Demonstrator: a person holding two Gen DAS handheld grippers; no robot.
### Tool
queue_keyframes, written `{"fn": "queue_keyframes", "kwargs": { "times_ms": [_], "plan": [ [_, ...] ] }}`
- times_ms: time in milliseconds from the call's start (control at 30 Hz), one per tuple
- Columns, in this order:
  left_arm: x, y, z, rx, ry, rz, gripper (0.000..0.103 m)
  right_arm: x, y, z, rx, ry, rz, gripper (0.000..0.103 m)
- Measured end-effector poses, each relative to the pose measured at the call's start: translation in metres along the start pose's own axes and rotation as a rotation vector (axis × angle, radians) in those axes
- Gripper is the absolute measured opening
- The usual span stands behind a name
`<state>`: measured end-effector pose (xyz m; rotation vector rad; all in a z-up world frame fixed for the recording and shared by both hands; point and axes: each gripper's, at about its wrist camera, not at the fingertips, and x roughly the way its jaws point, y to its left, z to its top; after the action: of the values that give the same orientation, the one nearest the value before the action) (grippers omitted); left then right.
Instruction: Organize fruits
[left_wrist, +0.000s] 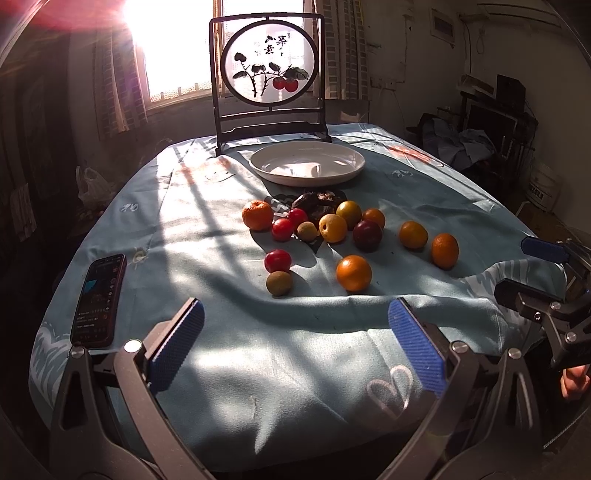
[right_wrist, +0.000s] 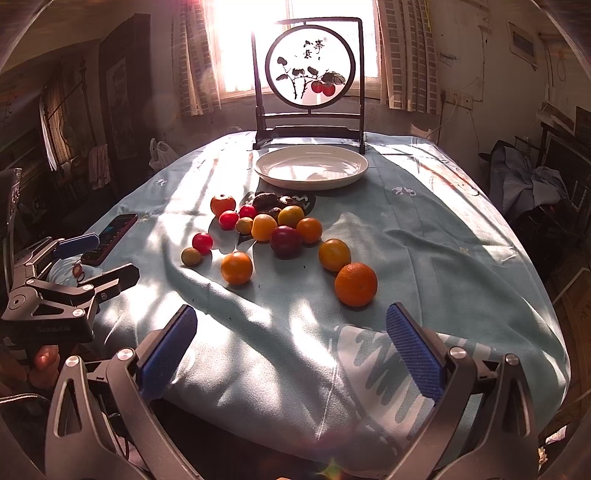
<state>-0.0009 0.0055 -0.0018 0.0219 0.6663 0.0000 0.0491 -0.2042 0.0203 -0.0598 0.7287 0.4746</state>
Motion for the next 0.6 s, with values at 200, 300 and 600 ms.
{"fn": "queue_keyframes", "kwargs": {
  "times_ms": [200,300,600],
  "plan": [
    [0.0022,-0.0003,-0.0043,0.002,0.004,0.002,0.101,0.001,-0.0024,-0.0009,0.005,0.006,0.005,0.102],
    [0.0023,-0.0006,-0.004,0.001,0.005,0.001,0.101,0.0019,-0.0025,-0.0001,0.006,0.007,0.007,0.102],
    [0.0047,0.0008,-0.0052,0.003,0.011,0.009,0.101,0.0032,-0.0035,-0.0002,0.012,0.006,0.003,0.102]
  ]
}}
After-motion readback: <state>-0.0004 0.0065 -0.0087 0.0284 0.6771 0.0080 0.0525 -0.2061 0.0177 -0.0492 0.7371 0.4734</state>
